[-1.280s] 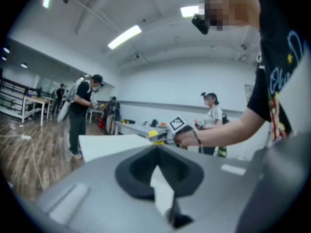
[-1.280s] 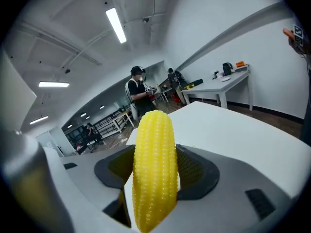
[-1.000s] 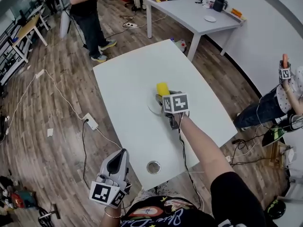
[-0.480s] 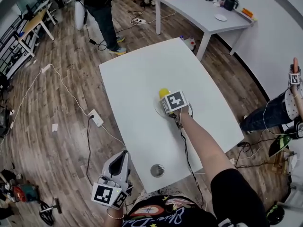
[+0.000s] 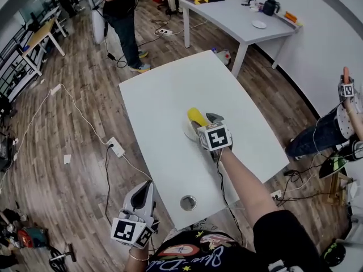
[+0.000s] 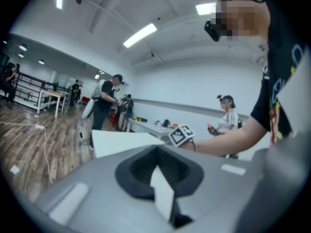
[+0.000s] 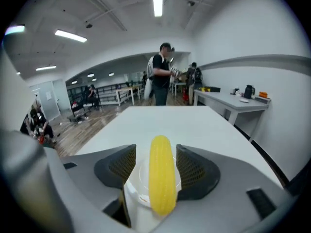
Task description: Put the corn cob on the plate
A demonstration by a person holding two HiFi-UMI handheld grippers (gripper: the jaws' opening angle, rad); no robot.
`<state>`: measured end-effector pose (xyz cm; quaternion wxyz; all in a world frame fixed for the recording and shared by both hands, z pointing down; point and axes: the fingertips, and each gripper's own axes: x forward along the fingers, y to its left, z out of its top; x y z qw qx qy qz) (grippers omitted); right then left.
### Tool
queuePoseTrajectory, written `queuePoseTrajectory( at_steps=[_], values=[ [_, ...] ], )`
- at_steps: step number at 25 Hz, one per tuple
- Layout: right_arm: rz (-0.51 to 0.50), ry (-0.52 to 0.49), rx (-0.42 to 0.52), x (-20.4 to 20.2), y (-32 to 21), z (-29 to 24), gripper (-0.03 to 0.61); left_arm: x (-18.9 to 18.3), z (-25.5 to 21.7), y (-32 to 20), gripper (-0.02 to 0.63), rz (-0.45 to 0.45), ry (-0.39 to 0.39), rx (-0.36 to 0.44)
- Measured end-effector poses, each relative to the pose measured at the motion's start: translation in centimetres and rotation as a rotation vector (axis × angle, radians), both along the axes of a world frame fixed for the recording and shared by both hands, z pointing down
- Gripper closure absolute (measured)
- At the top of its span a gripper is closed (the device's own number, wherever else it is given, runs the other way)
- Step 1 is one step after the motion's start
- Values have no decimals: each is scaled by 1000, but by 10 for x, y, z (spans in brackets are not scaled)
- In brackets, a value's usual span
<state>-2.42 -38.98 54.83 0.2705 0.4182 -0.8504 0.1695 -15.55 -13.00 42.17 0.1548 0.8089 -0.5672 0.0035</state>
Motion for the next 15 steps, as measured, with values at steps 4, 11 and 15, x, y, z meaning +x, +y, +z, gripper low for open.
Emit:
queuePoseTrajectory(
  at_steps=[4, 11, 15],
  values=[
    [111, -213, 152, 28, 63, -63, 324, 15, -23, 0, 611, 60, -20, 77],
    [196, -313, 247, 79, 194, -115, 563, 52, -53, 19, 611, 167, -44, 182],
    [175, -406, 272, 84, 242, -139, 565, 73, -54, 29, 611, 226, -43, 185]
  ],
)
